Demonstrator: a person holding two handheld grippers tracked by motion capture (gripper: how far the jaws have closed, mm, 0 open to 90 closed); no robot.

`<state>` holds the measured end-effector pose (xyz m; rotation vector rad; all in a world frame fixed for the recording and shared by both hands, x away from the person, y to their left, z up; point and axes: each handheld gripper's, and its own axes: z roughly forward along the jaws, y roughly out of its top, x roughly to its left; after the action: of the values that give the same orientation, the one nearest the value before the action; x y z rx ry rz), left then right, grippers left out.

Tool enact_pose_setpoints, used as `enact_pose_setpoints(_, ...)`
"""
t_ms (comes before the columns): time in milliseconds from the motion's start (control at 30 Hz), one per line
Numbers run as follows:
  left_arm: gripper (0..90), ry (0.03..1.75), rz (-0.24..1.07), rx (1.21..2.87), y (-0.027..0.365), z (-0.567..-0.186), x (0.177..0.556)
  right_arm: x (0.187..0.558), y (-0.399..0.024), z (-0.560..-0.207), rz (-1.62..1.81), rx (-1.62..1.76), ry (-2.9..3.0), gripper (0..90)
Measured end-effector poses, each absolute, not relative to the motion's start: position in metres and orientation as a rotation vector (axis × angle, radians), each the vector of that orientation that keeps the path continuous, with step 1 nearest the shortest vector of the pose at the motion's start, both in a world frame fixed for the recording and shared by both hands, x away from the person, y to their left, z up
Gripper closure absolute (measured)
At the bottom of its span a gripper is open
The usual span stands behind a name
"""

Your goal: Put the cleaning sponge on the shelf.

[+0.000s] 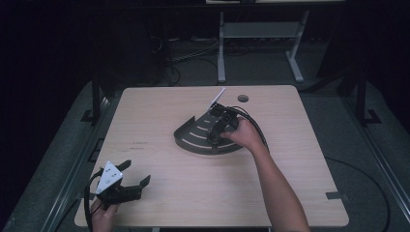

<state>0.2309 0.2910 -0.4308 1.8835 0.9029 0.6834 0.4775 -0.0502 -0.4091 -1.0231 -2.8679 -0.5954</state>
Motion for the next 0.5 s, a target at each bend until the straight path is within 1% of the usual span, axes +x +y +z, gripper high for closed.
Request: enact_pose_setpoints(500, 13.2, 0.902, 0.687, 1.883, 0.291, -0.431, 0.231, 0.464, -0.058, -0.389, -0.656, -0.985, -2.886, 17.1)
